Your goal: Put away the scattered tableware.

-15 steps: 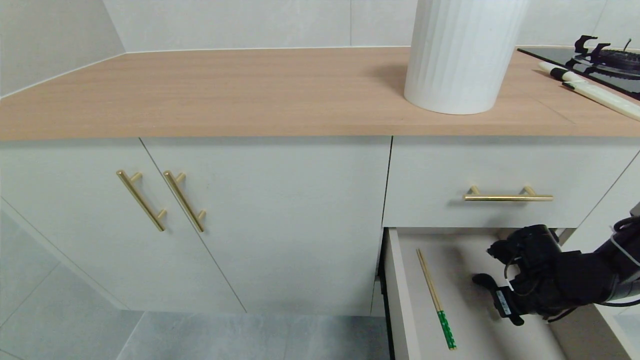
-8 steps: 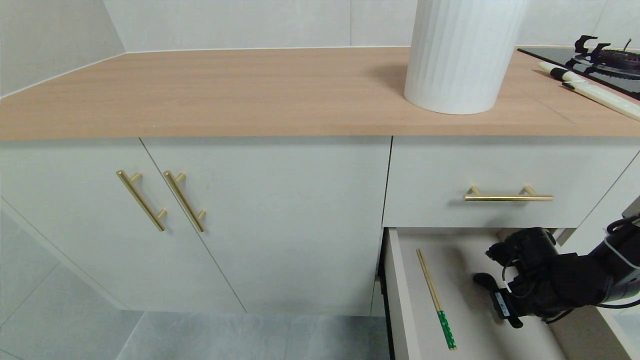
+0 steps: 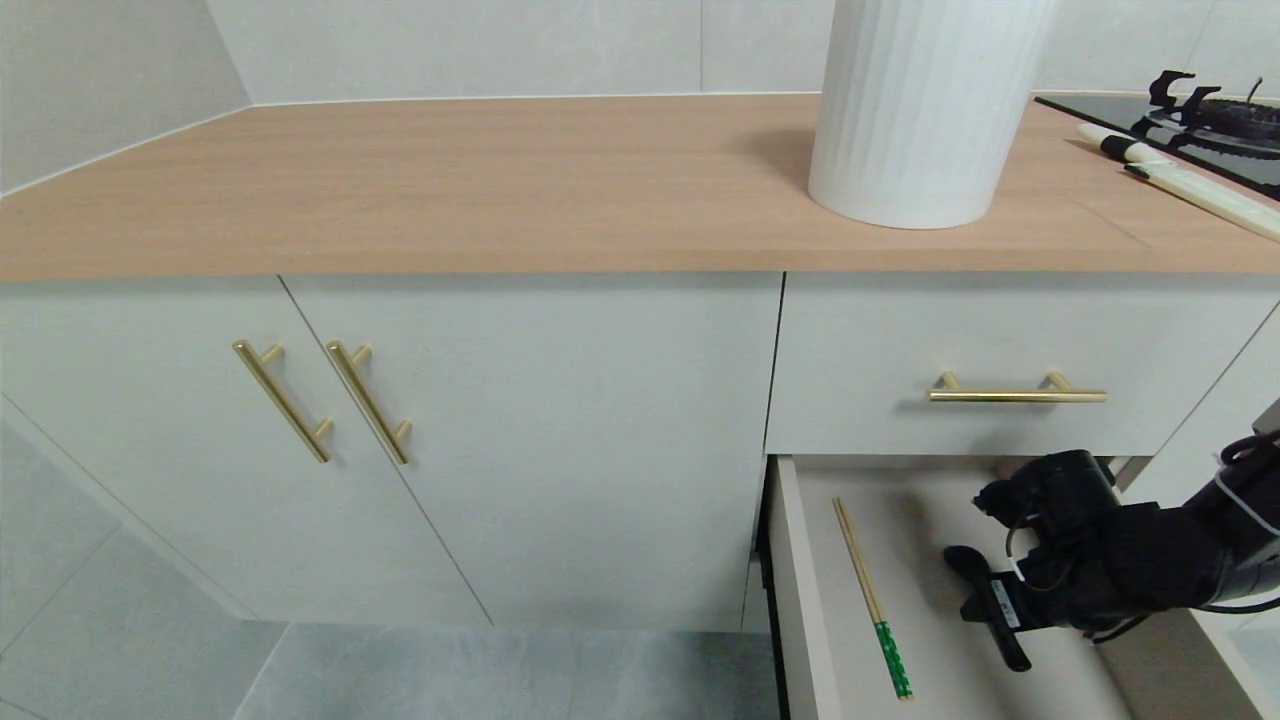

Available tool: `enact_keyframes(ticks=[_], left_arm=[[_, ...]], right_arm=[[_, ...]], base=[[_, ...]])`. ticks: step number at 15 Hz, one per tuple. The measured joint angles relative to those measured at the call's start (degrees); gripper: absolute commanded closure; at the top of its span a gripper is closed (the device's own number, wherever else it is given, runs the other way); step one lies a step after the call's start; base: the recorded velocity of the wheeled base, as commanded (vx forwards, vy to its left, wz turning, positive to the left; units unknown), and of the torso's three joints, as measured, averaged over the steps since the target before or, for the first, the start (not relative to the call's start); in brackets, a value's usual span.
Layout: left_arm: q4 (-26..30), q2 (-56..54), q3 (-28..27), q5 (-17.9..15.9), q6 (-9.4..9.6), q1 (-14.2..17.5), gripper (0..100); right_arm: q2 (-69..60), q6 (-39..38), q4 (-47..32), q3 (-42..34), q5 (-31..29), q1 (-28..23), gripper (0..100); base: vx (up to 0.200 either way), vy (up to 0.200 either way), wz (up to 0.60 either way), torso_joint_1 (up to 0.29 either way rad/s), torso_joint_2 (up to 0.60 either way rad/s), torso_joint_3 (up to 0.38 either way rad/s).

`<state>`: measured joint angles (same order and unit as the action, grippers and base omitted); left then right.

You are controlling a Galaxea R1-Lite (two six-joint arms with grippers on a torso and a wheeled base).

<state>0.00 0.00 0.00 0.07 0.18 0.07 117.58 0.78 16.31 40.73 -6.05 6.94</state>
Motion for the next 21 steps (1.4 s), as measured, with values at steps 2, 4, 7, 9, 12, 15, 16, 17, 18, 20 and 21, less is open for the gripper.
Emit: enact_keyframes(ticks=[2,4,7,9,12,15,16,17,18,20,21], left_arm=[[0.0,0.0,0.0,0.0,-0.02,0.0,0],[0.0,0.0,0.0,0.0,0.0,0.0,0],[0.0,0.0,0.0,0.0,-0.02,0.0,0],[0.0,0.0,0.0,0.0,0.0,0.0,0],[0.0,0.0,0.0,0.0,0.0,0.0,0],[0.0,0.0,0.0,0.0,0.33,0.0,0],[0.0,0.0,0.0,0.0,0.09,0.0,0],[0.0,0.0,0.0,0.0,0.06,0.0,0],[0.0,0.0,0.0,0.0,0.02,0.0,0],[0.0,0.0,0.0,0.0,0.0,0.0,0],[0.0,0.0,0.0,0.0,0.0,0.0,0]], right_arm=[[-0.7,0.0,0.0,-0.2,0.0,0.0,0],[-3.4,0.0,-0.1,-0.6,0.0,-0.3,0],[-12.0,-0.1,-0.5,-2.7,0.1,-0.6,0],[-19.4,-0.2,-2.7,-4.4,0.3,-0.6,0],[-31.5,-0.7,-11.0,-6.1,0.5,0.8,0],[-42.9,-1.2,-19.5,-6.3,0.1,6.0,0],[-45.5,-1.3,-21.7,-6.0,0.0,7.9,0],[-47.5,-1.3,-22.7,-5.8,0.0,9.1,0],[-48.6,-1.3,-22.7,-5.7,-0.1,9.6,0],[-50.1,-1.3,-22.9,-5.7,-0.2,10.0,0],[-50.6,-1.2,-22.9,-5.7,-0.4,10.1,0]], base=[[0.0,0.0,0.0,0.0,0.0,0.0],[0.0,0.0,0.0,0.0,0.0,0.0],[0.0,0.0,0.0,0.0,0.0,0.0],[0.0,0.0,0.0,0.0,0.0,0.0],[0.0,0.0,0.0,0.0,0.0,0.0],[0.0,0.0,0.0,0.0,0.0,0.0],[0.0,0.0,0.0,0.0,0.0,0.0],[0.0,0.0,0.0,0.0,0.0,0.0],[0.0,0.0,0.0,0.0,0.0,0.0],[-0.2,0.0,0.0,0.002,0.0,0.007],[-0.2,0.0,0.0,0.002,0.01,-0.002]])
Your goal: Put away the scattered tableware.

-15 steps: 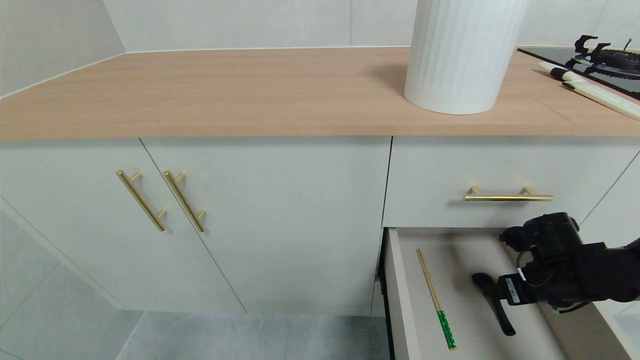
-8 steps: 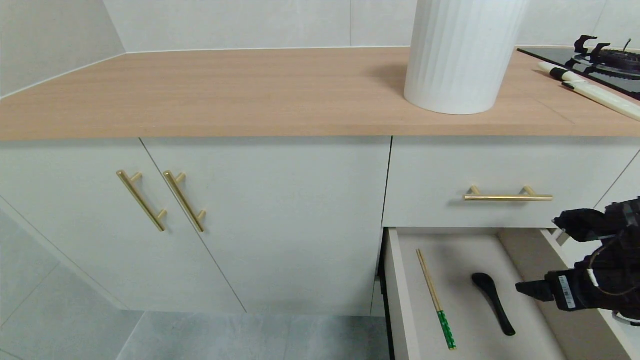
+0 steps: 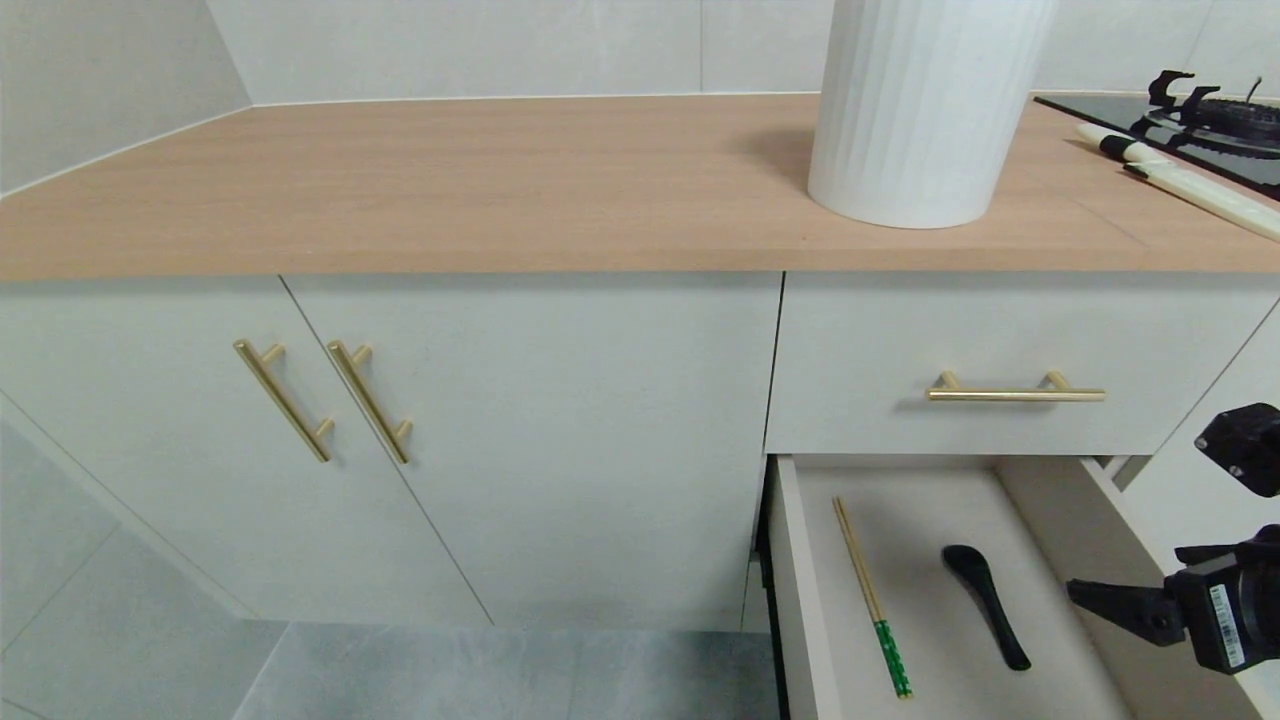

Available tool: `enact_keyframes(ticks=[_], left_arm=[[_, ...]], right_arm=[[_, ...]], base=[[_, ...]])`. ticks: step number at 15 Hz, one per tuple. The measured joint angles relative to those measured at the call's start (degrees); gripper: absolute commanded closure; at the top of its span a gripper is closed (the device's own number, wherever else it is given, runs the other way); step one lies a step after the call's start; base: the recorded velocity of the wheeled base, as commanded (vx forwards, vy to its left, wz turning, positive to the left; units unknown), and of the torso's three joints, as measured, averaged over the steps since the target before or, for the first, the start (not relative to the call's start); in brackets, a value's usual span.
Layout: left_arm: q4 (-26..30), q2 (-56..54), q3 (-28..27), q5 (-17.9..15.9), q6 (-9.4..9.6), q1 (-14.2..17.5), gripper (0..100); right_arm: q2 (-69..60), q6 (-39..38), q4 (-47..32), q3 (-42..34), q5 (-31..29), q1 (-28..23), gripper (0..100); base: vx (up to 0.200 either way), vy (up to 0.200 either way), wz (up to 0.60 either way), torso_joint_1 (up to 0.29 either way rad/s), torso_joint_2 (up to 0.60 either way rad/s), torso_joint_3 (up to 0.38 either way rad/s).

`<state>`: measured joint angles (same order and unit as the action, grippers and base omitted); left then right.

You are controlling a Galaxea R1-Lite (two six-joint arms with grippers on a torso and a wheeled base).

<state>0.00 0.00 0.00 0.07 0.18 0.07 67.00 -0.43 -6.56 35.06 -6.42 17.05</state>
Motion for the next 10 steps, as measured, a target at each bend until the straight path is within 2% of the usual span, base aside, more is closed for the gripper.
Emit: enact_keyframes(ticks=[5,9,10], left_arm=[[0.0,0.0,-0.1,0.0,0.0,0.0,0],[0.0,0.0,-0.1,0.0,-0.02,0.0,0],[0.0,0.0,-0.1,0.0,0.0,0.0,0]], right_arm=[[-1.6,0.4,-3.5,0.0,-0.1,1.4,0],[-2.5,0.5,-7.7,0.0,-0.1,5.1,0],[-2.5,0.5,-8.8,-0.1,-0.1,6.4,0]], base=[[-0.2,0.0,0.0,0.0,0.0,0.005],[-0.2,0.0,0.0,0.001,0.01,0.005],[0.0,0.0,0.0,0.0,0.0,0.0]])
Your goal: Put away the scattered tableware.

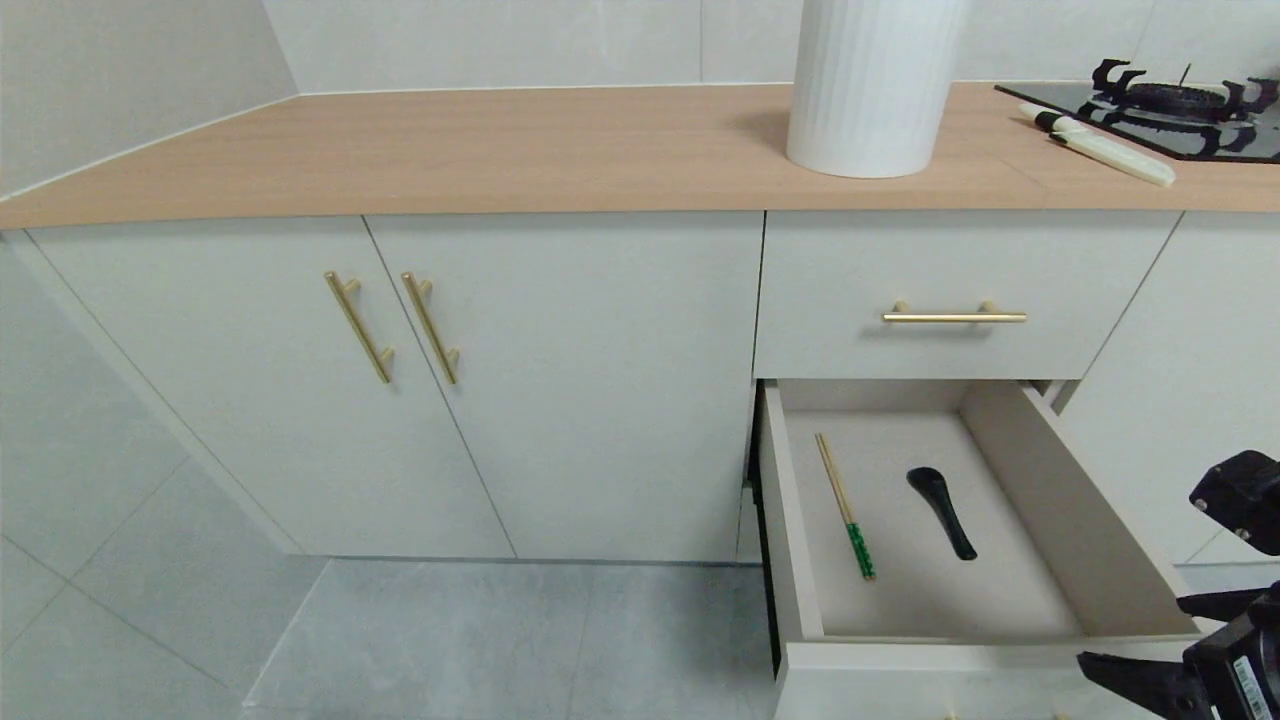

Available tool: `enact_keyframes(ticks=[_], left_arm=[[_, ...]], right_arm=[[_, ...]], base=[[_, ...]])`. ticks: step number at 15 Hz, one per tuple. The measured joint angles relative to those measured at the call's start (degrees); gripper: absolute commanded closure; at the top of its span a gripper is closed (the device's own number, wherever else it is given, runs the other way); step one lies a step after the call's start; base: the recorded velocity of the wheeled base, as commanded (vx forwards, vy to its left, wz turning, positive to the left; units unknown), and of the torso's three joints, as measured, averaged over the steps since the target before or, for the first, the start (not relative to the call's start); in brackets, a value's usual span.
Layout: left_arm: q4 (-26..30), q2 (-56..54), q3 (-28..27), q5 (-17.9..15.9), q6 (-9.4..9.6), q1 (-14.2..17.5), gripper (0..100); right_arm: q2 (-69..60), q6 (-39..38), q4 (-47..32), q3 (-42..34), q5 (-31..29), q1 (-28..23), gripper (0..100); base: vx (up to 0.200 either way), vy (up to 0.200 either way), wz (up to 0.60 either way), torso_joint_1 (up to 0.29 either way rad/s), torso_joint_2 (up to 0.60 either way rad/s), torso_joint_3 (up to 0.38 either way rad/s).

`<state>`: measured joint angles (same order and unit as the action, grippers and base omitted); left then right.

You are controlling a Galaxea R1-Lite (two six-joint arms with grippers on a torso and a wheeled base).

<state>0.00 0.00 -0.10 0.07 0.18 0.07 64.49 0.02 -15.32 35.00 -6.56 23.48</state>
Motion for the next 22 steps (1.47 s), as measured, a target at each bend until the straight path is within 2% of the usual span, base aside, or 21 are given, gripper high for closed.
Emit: enact_keyframes(ticks=[6,10,14,17,19,22], left_arm=[[0.0,0.0,0.0,0.0,-0.02,0.0,0],[0.0,0.0,0.0,0.0,0.0,0.0,0],[0.0,0.0,0.0,0.0,0.0,0.0,0],[0.0,0.0,0.0,0.0,-0.02,0.0,0],[0.0,0.0,0.0,0.0,0.0,0.0,0],[0.0,0.0,0.0,0.0,0.0,0.0,0]], right_arm=[[5.9,-1.1,-2.1,0.0,0.1,1.7,0],[13.0,-6.7,-1.8,1.0,0.1,1.8,0],[19.1,-12.5,4.8,2.0,-0.1,1.8,0],[21.6,-12.8,6.0,1.9,-0.7,1.7,0],[22.7,-12.8,7.3,1.8,-3.4,1.7,0],[23.7,-12.3,12.3,2.2,-5.1,1.5,0]], base=[[0.0,0.0,0.0,0.0,0.0,0.0],[0.0,0.0,0.0,0.0,0.0,0.0],[0.0,0.0,0.0,0.0,0.0,0.0],[0.0,0.0,0.0,0.0,0.0,0.0],[0.0,0.0,0.0,0.0,0.0,0.0],[0.0,0.0,0.0,0.0,0.0,0.0]])
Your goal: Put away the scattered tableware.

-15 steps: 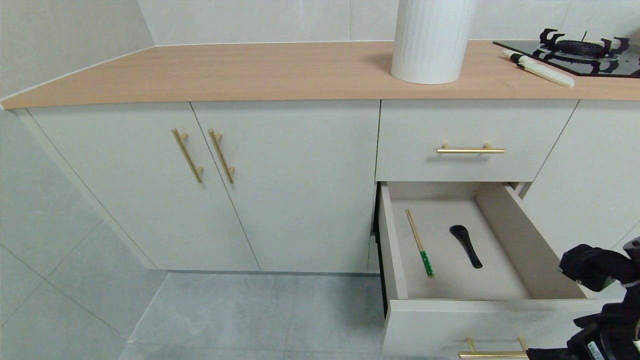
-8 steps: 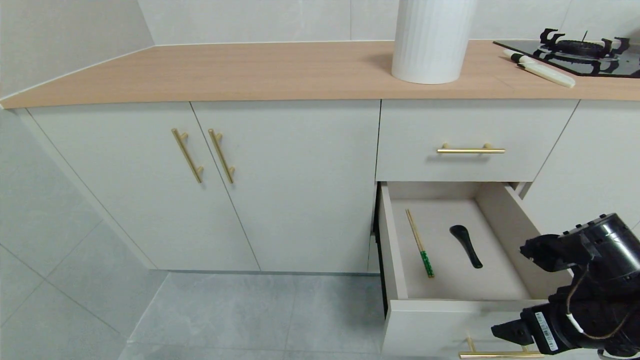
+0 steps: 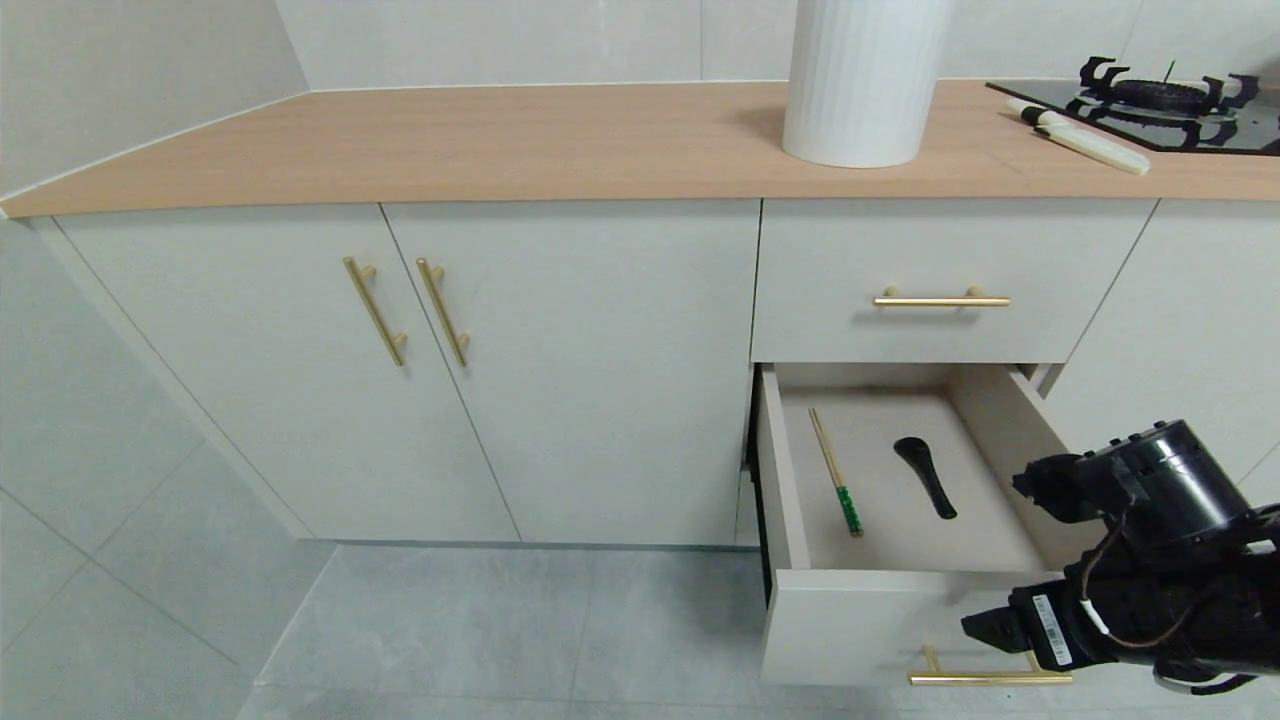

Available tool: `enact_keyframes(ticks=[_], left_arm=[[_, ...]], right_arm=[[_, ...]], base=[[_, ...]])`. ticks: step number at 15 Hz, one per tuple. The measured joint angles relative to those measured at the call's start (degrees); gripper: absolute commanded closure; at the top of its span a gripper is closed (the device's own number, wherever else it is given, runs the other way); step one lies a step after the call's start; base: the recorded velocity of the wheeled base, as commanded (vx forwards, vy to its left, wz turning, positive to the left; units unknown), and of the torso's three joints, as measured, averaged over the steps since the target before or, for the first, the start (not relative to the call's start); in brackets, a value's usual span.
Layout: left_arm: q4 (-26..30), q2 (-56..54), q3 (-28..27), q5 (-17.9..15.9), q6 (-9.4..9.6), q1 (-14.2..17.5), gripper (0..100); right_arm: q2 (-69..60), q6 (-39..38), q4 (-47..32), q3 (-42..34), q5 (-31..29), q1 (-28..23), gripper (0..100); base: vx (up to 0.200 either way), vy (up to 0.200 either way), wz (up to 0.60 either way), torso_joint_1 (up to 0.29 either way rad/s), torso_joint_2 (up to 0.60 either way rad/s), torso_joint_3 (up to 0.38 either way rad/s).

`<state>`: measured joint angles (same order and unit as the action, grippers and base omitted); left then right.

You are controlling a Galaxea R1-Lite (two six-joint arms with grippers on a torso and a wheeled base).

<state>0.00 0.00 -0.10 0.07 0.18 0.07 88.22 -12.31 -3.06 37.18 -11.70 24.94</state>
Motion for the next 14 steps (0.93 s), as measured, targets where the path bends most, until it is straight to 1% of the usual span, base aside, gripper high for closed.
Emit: enact_keyframes(ticks=[3,7,11,13,14], left_arm=[[0.0,0.0,0.0,0.0,0.0,0.0,0],[0.0,0.0,0.0,0.0,-0.02,0.0,0],[0.0,0.0,0.0,0.0,0.0,0.0,0],[0.0,0.0,0.0,0.0,0.0,0.0,0],[0.0,0.0,0.0,0.0,0.0,0.0,0]], right_arm=[[2.4,1.1,2.1,2.8,-0.1,-0.7,0],[9.2,4.0,3.0,12.2,-0.2,-3.4,0],[16.3,4.4,2.7,21.5,-0.2,-6.4,0],[19.2,3.9,3.5,23.9,-0.1,-7.6,0],[20.7,3.8,5.9,24.5,-0.2,-8.0,0]], base=[[0.0,0.0,0.0,0.0,0.0,0.0],[0.0,0.0,0.0,0.0,0.0,0.0],[0.0,0.0,0.0,0.0,0.0,0.0],[0.0,0.0,0.0,0.0,0.0,0.0],[0.0,0.0,0.0,0.0,0.0,0.0]])
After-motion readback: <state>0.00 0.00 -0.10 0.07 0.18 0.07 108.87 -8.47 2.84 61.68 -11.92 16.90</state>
